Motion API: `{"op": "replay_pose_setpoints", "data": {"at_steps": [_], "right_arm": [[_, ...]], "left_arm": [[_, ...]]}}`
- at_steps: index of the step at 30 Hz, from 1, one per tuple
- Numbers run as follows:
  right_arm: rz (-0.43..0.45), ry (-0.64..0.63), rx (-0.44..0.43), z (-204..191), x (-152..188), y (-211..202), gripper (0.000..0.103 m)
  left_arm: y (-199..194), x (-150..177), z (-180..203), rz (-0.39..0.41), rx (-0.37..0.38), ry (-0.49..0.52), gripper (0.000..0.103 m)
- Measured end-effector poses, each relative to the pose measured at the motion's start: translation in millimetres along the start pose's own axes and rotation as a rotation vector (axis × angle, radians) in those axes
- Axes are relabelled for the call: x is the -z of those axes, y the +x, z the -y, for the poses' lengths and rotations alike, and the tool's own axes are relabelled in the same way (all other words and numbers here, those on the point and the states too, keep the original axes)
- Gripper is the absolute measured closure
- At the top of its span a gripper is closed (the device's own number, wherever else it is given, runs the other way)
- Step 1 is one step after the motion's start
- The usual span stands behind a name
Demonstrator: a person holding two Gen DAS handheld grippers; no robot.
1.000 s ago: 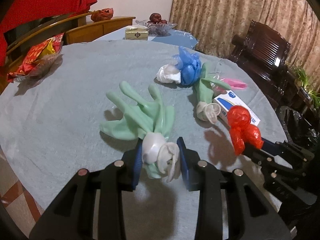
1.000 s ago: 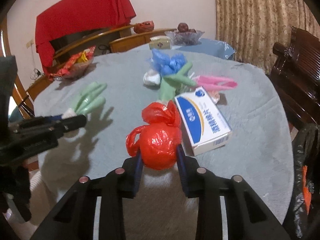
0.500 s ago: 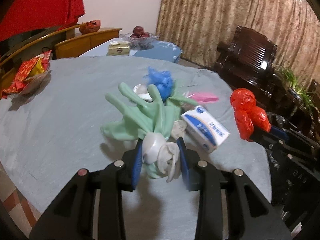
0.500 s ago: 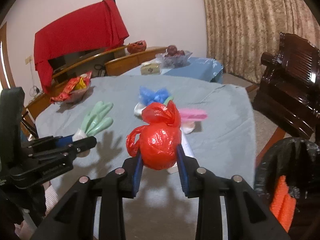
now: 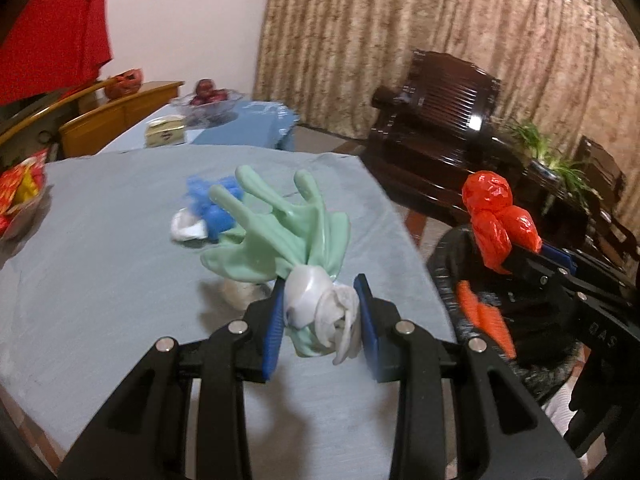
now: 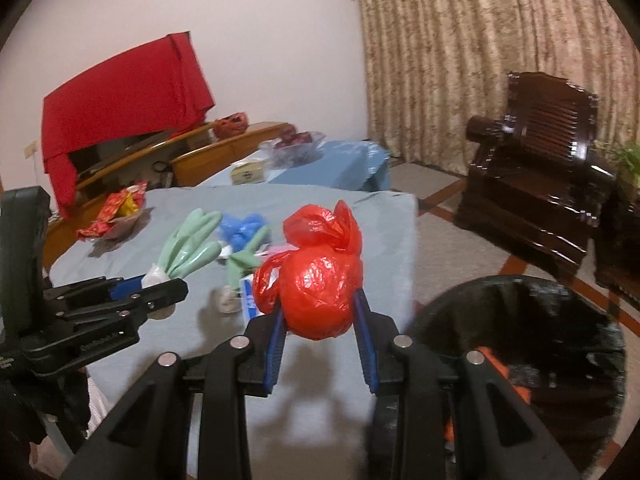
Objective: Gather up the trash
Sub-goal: 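Carry the red bag in the right tool while the left tool carries the green glove over the bin, then open both tools to drop the red bag and green glove into the bin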
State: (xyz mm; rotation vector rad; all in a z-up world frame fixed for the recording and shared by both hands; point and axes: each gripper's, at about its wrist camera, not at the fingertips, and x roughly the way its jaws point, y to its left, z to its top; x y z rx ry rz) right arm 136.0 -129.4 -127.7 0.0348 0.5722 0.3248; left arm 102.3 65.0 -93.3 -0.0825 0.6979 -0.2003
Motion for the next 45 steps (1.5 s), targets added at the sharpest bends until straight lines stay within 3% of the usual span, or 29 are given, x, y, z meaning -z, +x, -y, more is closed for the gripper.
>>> {"op": "replay_pose_setpoints", "data": {"at_steps": [22,31,38,42,44,45], "right_arm": [[-0.008,0.159,0.274,143.3,30.8,-65.7,0.071],[-0.033,0.207,0.342,181.6,41.6,-69.7,0.071],[-0.046,0.225,0.367,201.2,48.7,-69.5,0.071],[-0.049,0.23,0.383,205.6,51.4,-67.6,0.064],[-0.049,0.231,0.391,207.2,52.7,-67.3,0.049],[-0.047,0.231,0.396,207.7,53.5,-67.7,0.047]], "left_arm": [[61.6,-10.5,166.7,-0.041,0.285,0.231,0.07],[92.5,-5.0,207.6,-0.067,0.357,0.283,0.07],[110.9,-5.3,221.4,-0.085,0.366,0.293,0.07],[116.8,-7.2,225.7,-0.096,0.38,0.293,0.059],[116.5,-8.0,226.7,-0.086,0.384,0.292,0.045],[116.5,-8.2,226.2,-0.083,0.387,0.291,0.041]]}}
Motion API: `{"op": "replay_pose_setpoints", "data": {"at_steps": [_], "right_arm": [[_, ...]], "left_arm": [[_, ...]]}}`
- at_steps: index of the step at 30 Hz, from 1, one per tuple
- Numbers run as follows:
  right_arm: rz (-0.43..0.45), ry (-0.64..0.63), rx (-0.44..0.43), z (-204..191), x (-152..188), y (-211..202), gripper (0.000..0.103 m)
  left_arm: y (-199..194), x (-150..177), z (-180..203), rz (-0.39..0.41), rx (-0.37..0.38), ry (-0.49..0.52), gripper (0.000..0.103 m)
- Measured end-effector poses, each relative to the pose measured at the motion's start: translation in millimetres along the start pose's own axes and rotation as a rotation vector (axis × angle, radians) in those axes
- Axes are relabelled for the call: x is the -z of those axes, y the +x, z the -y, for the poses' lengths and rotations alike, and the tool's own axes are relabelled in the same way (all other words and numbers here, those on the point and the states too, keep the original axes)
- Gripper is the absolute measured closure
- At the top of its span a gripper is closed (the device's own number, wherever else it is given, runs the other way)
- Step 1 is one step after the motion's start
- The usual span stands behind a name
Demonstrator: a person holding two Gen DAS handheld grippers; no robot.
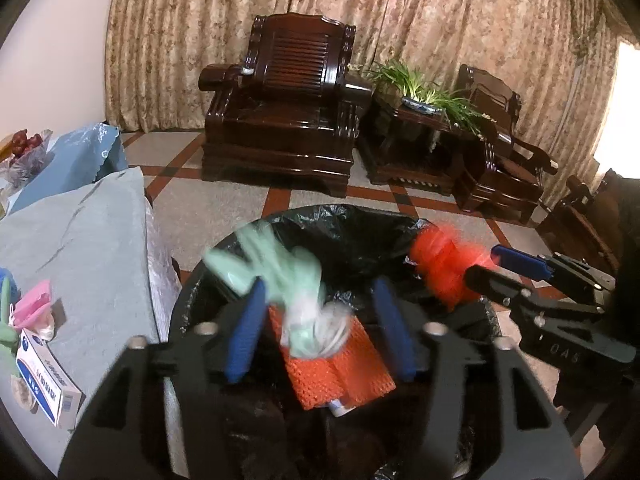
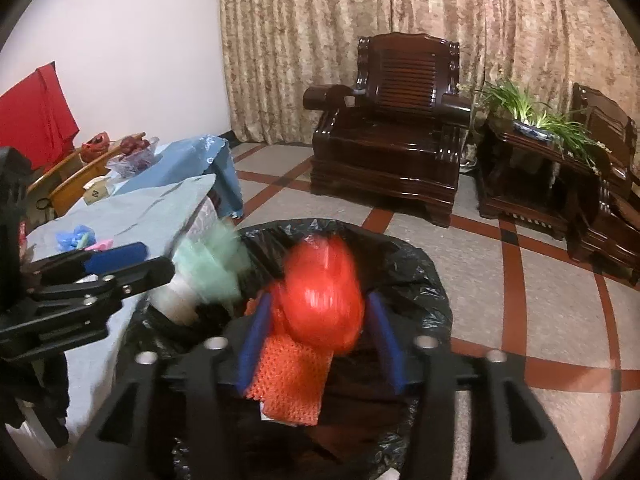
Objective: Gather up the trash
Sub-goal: 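Open both tools to drop the red bag and green glove into the bin, then move both open tools back over the trash on the table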
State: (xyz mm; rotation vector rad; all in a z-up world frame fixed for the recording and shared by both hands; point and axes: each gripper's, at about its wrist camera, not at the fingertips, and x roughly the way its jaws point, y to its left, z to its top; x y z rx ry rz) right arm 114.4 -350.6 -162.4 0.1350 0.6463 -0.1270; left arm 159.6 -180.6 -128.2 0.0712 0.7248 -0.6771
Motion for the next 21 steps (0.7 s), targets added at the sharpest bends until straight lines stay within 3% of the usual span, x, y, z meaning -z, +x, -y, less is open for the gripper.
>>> {"op": "replay_pose_setpoints", "data": {"at_steps": [3,5,7,14,21], "right_arm": [[0.002,0.01,0.01,3.2,1.9,-0.7,0.032],[0.014,0.023,0.027,4.3,2.1,-2.7,0.012],[0.024,0.034,0.026,3.9,1.8,-5.8,0.006],[0.043,0.034,-0.017,-14.5,-2.4,-12.5,0.006],[0.066,-0.026,-0.104,-64.5,-9.3,-15.3,0.006]], "left_arm": [[-4.1,0.5,-3.8,0.01,-0.008,-0.004,0.032],[-9.5,1.2,-8.4,0.021,-0.024,-0.015,0.025],[-17.2,2.3,-14.7,0.029,-0.042,-0.023,0.014],[-53.4,9.7,-47.1,0.056,-0.145,-0.074,0.011],[-102.8,28.1,-91.9,0.088,-0.243,-0.161,0.011]]}}
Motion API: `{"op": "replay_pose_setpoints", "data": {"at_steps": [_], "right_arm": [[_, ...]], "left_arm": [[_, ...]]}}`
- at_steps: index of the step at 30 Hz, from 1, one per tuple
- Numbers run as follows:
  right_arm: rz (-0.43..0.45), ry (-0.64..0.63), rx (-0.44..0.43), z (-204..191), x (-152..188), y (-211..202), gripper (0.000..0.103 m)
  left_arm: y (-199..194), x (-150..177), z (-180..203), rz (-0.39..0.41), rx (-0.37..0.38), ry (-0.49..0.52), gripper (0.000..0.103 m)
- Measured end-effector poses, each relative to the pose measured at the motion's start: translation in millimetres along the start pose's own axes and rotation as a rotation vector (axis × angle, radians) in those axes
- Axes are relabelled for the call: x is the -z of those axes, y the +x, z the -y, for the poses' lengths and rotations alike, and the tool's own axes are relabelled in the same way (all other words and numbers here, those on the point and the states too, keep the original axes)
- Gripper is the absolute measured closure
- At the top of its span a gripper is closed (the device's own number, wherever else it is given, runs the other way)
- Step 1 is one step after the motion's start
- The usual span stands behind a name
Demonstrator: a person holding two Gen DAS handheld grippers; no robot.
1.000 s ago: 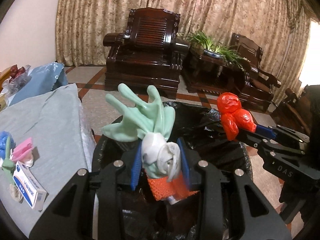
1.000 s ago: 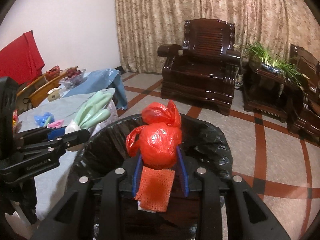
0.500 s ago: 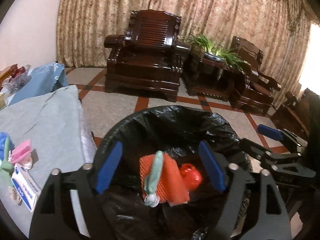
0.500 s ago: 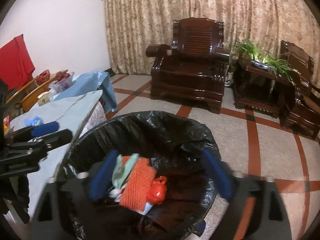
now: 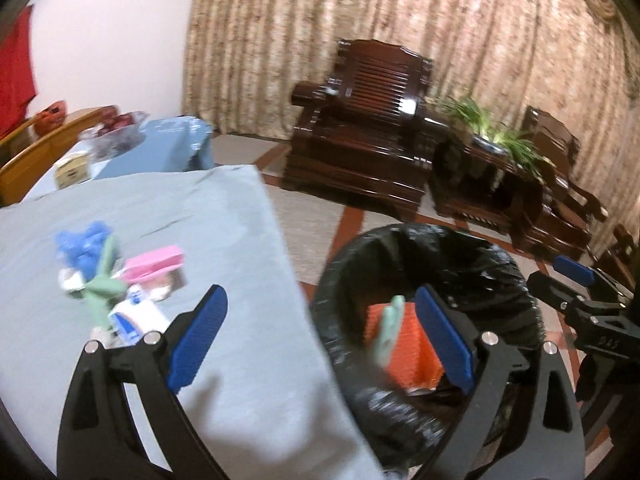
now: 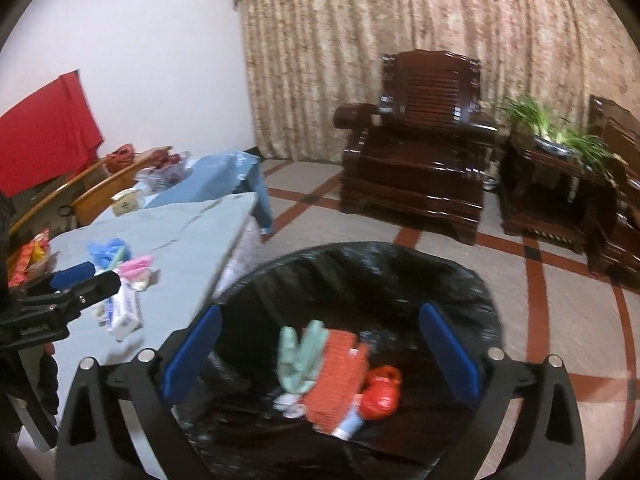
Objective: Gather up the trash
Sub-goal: 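Move both open tools back over the trash on the table, then grasp the blue-and-white alcohol pad box with the right tool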
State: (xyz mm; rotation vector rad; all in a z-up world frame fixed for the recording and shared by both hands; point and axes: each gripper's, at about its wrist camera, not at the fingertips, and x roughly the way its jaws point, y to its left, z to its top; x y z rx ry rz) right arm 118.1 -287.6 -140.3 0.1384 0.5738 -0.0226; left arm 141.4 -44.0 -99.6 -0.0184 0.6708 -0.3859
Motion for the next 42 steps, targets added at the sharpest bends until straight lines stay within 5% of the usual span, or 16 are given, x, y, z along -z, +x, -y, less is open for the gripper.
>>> {"op": "replay_pose_setpoints", "data": {"at_steps": [20,26,36,42], "right_arm": [[-0.013,-0.178,-0.244,-156.9,4.9,52.6,0.006],[-0.044,-0.234,-0.328,-205.7,16.1,81.6,0.006],[-0.143,-0.304,-0.337,-257.8,41.9,144.8,0.006],[-0.215,-0.308,-0.346,-268.7,51.5,170.0,0.016]], "left_arm": [[-73.3,38.2,-148.1,0.051,-0.305,-0.118,0.011],[-74.3,50.0,-183.8,0.037,-0.35,-0.174,0.011],[-53.8,64.6,-223.4,-0.022,-0.367,-0.209,0.011],[-40.6,70.4,-238.9,-0.052,-0.367,-0.233,0.011]]}}
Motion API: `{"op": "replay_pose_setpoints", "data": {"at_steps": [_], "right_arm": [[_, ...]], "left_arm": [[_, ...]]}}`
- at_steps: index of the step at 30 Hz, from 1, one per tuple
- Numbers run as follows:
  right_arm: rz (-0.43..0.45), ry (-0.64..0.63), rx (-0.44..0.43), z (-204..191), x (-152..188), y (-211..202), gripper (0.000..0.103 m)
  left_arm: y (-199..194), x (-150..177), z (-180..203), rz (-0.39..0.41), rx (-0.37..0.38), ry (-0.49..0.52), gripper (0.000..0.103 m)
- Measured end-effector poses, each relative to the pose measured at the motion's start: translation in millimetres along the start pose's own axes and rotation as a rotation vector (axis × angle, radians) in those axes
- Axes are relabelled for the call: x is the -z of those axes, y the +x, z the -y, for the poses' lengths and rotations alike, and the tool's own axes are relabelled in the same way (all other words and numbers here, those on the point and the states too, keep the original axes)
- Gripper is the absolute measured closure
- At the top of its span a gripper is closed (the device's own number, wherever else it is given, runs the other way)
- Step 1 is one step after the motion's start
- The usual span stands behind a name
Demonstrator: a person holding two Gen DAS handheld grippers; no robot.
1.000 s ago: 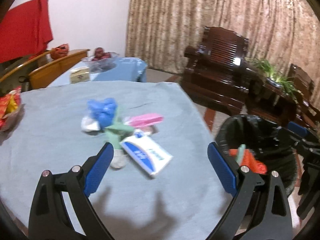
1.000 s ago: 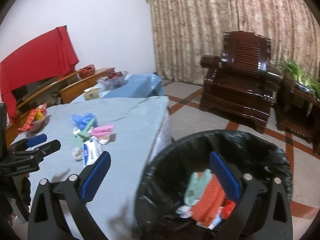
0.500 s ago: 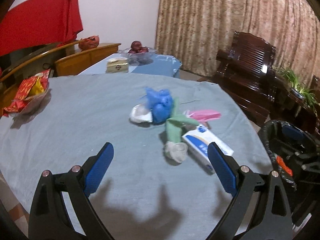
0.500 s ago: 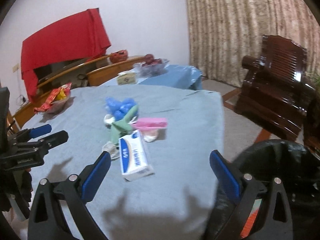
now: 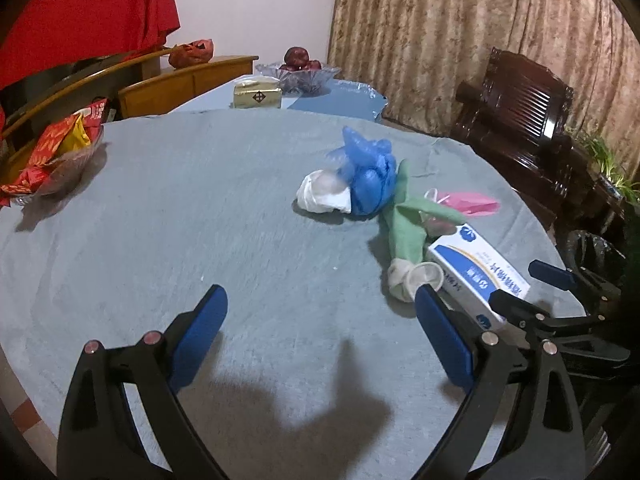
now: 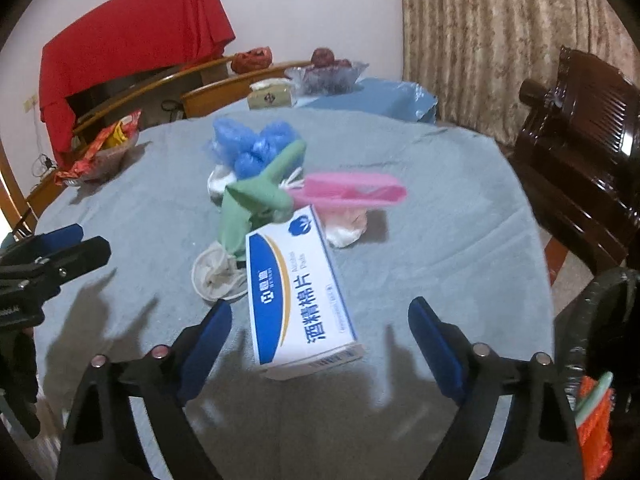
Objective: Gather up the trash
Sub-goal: 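Grasp the blue-and-white alcohol pad box with the right tool, then grasp the second green glove by its white cuff with the left tool while the right tool holds the box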
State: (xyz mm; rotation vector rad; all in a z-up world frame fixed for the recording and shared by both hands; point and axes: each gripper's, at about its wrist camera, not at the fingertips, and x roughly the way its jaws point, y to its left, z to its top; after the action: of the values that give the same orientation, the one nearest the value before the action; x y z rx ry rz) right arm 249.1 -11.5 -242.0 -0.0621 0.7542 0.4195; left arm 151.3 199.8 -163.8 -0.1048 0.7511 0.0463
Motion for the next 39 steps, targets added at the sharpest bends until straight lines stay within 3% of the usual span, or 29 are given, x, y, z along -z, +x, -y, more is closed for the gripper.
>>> {"op": "replay_pose_setpoints", "data": {"at_steps": [5,12,14,22,32,39], "right_arm": [[-0.048,-0.004,-0.003,-1.3,1.2,16.6,0.026],[-0.109,-0.018,-0.016,-2.9,2.9,29.3,0.032],[-0.118,-0.013,-0.026,-1.8,2.9,30.6,0.04],[-0.079,0.0,-0.03,0.7,4.0,15.9,0.042],[-0.047,0.166,0.1,36.2,18.7,-14.6,0.043],[-0.043,0.228,0.149,56.4,14.3,-13.7,0.044]], "left_arm": [[8.7,2.5,-1.3,-0.012,0.003,0.004,0.011],[15.7,3.8,0.3,-0.025,0.012,-0.002,0.011],[17.1,4.1,1.7,-0.029,0.014,-0.002,0.011],[13.4,2.9,8.6,-0.027,0.027,0.006,0.011],[17.2,2.4,30.8,-0.035,0.063,0.029,0.011],[43.9,-2.5,50.5,-0.071,0.091,0.037,0.02]]}}
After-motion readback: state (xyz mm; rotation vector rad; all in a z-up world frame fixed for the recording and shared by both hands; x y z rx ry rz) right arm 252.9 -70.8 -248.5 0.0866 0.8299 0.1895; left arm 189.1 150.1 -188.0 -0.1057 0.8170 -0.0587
